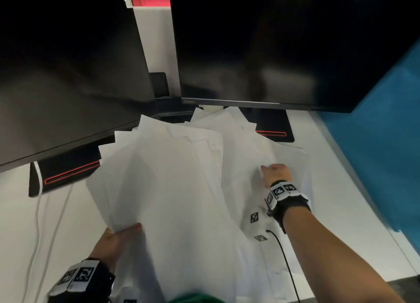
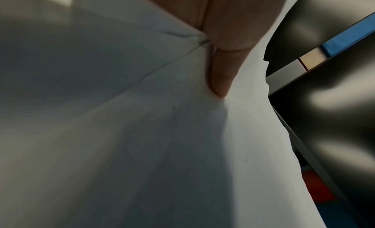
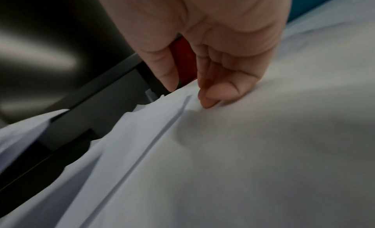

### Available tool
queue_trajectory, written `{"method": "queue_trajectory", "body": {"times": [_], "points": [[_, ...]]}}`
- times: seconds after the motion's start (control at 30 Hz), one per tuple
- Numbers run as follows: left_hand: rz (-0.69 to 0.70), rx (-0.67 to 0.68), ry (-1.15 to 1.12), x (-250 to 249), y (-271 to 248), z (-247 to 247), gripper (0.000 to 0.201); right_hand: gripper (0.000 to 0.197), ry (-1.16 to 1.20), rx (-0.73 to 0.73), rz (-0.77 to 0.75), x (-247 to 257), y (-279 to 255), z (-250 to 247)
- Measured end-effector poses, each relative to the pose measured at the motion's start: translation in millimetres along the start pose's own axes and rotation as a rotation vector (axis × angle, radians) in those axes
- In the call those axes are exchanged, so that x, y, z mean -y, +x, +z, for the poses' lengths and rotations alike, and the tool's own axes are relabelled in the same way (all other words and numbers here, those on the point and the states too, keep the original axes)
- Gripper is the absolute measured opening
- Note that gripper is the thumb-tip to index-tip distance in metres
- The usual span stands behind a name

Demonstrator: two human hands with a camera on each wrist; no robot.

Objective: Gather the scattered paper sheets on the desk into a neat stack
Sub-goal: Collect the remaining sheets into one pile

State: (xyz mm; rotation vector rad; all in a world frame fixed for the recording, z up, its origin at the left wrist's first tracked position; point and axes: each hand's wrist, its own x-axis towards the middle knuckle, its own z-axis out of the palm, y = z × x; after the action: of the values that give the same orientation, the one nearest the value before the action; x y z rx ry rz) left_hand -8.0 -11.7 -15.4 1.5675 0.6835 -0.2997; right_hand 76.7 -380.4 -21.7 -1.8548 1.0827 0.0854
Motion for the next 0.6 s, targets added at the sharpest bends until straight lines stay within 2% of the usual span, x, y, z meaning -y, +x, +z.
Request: {"method": "queue_trajectory", "body": {"times": [0.07,0.13,0.23,0.33,0.4,0.47,0.5,0.53,0.6], "points": [[-0.019,-0.009,-0.015,-3,-3,0,0.007,0.029,-0.014,-0.007,0.029,5,7,2],[-0.022,-0.010,-0.030,-2,1,-3,0.007,0.034,-0.010,-0.044,0.022,9,11,7],[-0.031,-0.013,-0.045,3,10,-9,0.026,0.039,-0.040,-0.106,-0.012,14,11,14],[-0.032,-0.013,-0.029,3,14,-13,0.016,0.029,-0.103,-0.123,-0.027,19,14,13],[-0.051,-0.004,-0.039,0,12,-13,0.007,0.021,-0.062,-0.136,-0.020,17,17,9],[-0.086,0.005,-0.070,-5,9,-15,0.005,0.007,0.004,-0.120,0.000,11,20,2],[-0.088,0.002,-0.069,-6,10,-16,0.005,0.007,0.024,-0.115,0.002,6,22,-3],[-0.081,-0.018,-0.065,-3,15,-20,0.013,0.011,0.011,-0.107,-0.004,1,24,-10],[-0.093,-0.006,-0.049,-1,19,-21,0.045,0.022,-0.099,-0.102,-0.034,-9,30,-26]]}}
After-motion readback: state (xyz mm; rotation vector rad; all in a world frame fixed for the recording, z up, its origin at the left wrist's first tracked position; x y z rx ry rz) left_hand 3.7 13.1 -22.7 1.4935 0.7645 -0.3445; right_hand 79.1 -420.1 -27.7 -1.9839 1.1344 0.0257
